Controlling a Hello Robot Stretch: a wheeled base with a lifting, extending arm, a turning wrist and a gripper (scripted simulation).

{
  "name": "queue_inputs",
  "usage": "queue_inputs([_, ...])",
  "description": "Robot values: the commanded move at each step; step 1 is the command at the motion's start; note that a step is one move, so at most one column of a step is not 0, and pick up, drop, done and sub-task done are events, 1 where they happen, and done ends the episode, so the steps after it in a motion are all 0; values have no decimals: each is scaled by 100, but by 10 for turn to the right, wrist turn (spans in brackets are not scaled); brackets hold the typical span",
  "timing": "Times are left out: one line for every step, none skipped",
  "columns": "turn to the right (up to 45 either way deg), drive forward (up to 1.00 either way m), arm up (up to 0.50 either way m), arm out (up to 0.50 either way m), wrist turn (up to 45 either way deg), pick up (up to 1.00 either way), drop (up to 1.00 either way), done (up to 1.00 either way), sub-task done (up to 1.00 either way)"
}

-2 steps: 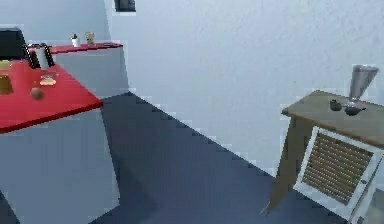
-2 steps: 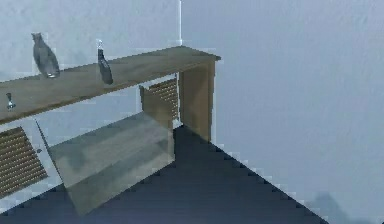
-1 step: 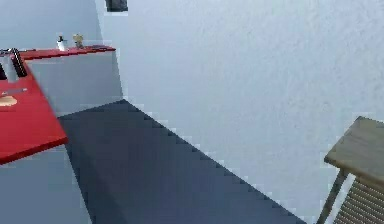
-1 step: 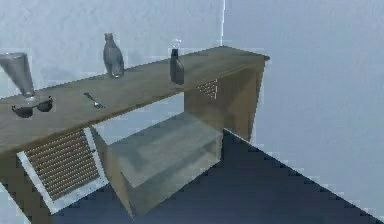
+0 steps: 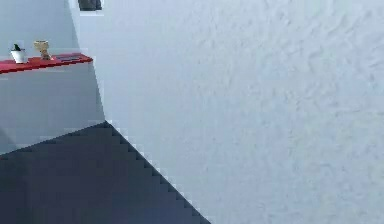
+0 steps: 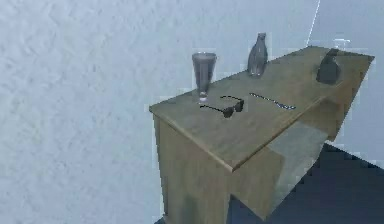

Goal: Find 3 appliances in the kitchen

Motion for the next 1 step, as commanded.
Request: queue_inputs([-420, 0, 0, 0, 0, 0, 0, 0, 0])
